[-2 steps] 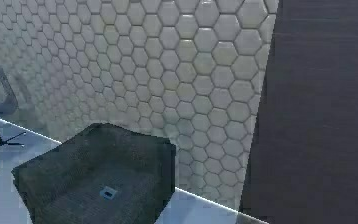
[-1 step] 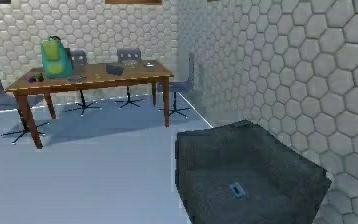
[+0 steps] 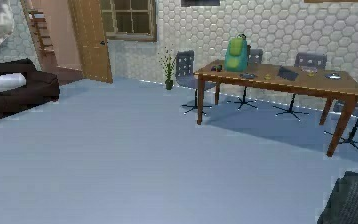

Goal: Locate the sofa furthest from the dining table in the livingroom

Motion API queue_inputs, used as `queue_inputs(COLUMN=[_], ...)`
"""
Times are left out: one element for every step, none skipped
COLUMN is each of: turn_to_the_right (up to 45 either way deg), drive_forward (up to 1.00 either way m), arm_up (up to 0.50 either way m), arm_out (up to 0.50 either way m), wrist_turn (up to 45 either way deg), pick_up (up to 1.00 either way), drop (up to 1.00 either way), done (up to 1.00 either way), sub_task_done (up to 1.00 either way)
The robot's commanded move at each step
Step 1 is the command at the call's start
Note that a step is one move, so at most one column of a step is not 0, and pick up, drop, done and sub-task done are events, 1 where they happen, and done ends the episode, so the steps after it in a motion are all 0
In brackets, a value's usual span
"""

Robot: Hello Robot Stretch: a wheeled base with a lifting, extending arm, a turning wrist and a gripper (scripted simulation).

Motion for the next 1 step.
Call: queue_inputs(turn_to_the_right=[0.0], drive_forward=[0.45], arm_up=[0.0], arm_out=[0.0], wrist_turn=[0.0], pick_up=[0.0], drop=[0.0], done=[0.0], sub_task_done=[0.0])
